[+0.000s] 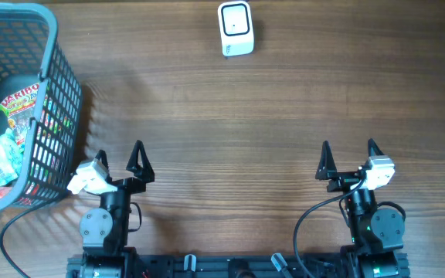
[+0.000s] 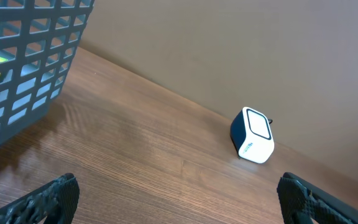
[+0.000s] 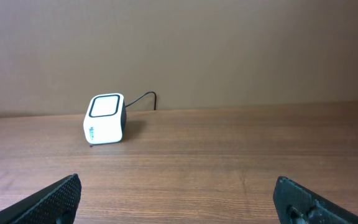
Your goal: Scan the item barcode
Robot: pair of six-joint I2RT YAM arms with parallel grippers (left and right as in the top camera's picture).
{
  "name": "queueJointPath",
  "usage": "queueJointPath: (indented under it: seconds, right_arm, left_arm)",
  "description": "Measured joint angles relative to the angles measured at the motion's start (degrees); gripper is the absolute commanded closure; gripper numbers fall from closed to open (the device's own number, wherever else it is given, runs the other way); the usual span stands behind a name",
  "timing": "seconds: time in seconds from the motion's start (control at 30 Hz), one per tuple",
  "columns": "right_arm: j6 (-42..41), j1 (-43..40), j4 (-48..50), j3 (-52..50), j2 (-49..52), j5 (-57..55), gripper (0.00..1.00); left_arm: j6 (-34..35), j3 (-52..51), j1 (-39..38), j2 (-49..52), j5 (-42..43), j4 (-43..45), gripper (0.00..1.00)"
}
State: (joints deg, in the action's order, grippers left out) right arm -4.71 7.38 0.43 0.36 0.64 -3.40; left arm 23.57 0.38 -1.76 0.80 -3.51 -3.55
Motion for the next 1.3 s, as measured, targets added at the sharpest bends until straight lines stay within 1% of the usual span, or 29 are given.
queueJointPath:
  seconds: [0.47,0.57,0.6,0.63,0.67,0.7,0.73,0.77,0.8,0.83,0.87,0.97,1.03,1.1,1.13,1.2,1.27,1.3]
  right_arm:
    - [0.0,0.0,0.0,0.0,0.0,0.0,0.0]
    - [0.0,0.0,0.0,0.0,0.0,0.0,0.0]
    - [0.0,0.0,0.0,0.0,0.1,0.0,0.0]
    - [0.0,0.0,0.0,0.0,0.1,0.0,0.0]
    - [0.0,0.0,0.0,0.0,0.2,0.0,0.0]
    - [0.0,0.0,0.0,0.0,0.2,0.0,0.0]
    - [0.0,0.0,-0.1,0.0,0.2,0.0,0.02]
    - [0.0,0.0,-0.1,0.0,0.1,0.0,0.0]
    - [0.0,0.0,0.0,0.0,0.2,0.0,0.0]
    - [0.0,0.0,0.0,0.0,0.2,0.0,0.0]
    - [0.0,0.0,0.0,0.0,0.2,0.0,0.0]
    - [0.0,0.0,-0.1,0.0,0.2,0.0,0.0]
    - [0.0,0.0,-0.1,0.0,0.3,0.0,0.0]
    - [0.0,0.0,0.0,0.0,0.3,0.0,0.0]
    - [0.0,0.0,0.0,0.0,0.4,0.0,0.0]
    - [0.0,0.0,0.0,0.0,0.4,0.0,0.0]
    - [0.0,0.0,0.0,0.0,0.4,0.0,0.0]
    - [0.0,0.0,0.0,0.0,0.4,0.0,0.0]
  left_arm:
    - [0.0,0.0,0.0,0.0,0.0,-0.2,0.0]
    - [-0.3,1.6,0.0,0.0,2.1,-4.2,0.0]
    - [-0.8,3.9,0.0,0.0,3.2,-9.2,0.0]
    - [-1.3,5.6,0.0,0.1,3.9,-11.9,0.0]
    - [-1.8,8.5,0.0,0.6,4.9,-16.0,0.0]
    - [-2.5,16.2,0.0,2.1,6.7,-20.9,0.0]
    - [-2.8,20.8,0.0,3.7,7.1,-27.3,0.0]
    - [-3.0,27.0,0.0,7.4,8.0,-33.5,0.0]
    - [-3.2,32.7,0.0,11.1,8.9,-35.6,0.0]
    - [-3.2,40.7,0.0,16.0,10.4,-41.0,0.0]
    - [-3.4,45.6,0.0,19.0,11.3,-43.3,0.0]
    - [-4.1,64.9,0.0,32.2,13.4,-60.1,0.0]
    - [-5.9,80.5,0.0,44.0,14.1,-71.5,0.0]
    - [-7.3,93.5,0.0,55.1,14.1,-80.0,0.0]
    - [-7.8,98.1,0.0,59.3,14.1,-80.6,0.0]
    - [-8.3,103.3,0.0,65.8,14.1,-80.7,0.0]
    - [-10.2,104.3,0.0,69.6,13.1,-79.1,0.0]
    - [-11.4,104.3,0.1,70.8,10.9,-78.0,0.0]
